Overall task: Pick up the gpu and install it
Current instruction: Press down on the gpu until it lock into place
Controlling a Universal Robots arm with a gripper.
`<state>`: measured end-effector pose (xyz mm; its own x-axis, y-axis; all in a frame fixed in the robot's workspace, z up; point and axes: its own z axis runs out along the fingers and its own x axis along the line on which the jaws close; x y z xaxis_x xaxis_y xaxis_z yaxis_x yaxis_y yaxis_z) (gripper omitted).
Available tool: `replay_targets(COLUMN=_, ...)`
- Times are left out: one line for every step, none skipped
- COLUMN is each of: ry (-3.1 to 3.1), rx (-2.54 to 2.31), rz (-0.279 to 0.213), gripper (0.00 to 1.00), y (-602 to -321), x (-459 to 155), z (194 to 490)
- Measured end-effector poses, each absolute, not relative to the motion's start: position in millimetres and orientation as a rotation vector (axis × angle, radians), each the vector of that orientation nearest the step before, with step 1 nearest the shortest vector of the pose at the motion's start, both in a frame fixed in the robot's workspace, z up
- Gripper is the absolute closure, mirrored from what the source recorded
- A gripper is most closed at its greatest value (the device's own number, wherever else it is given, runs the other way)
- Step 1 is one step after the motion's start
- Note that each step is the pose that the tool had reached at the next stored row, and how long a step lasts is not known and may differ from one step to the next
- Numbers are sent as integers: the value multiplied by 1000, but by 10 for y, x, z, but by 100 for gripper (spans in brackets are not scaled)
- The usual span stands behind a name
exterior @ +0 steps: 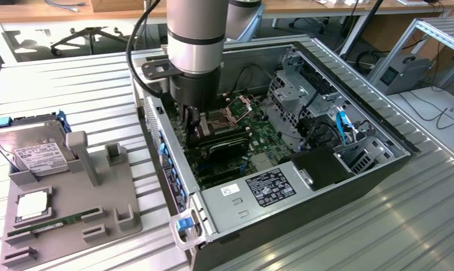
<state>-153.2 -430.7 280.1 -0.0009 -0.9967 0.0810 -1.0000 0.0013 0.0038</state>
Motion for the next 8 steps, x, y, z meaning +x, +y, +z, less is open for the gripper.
replay_targets(ry=-2178, rx=2176, rz=81, gripper=89, y=-4323, x=-1517, z=2798)
replay_targets(ry=-2177, rx=2175, rz=78, gripper=89, y=-4331, x=-1503, z=2794)
replay_targets(ry=-2175, rx=2174, rz=76, gripper=89, y=-4332, x=-1493, z=2791)
replay_targets(ry=-2174, rx=2173, rz=74, gripper=89, y=-4332, x=-1485, z=2788)
replay_targets(ry=-2173, rx=2172, rz=72, gripper=89, y=-4332, x=-1474, z=2782)
replay_targets(ry=-2172, rx=2172, rz=70, gripper=89, y=-4331, x=-1460, z=2775)
replay_targets(ry=-2171, rx=2172, rz=68, gripper=89, y=-4330, x=-1447, z=2768)
replay_targets(ry=-2170, rx=2171, rz=66, gripper=89, y=-4330, x=-1436, z=2763)
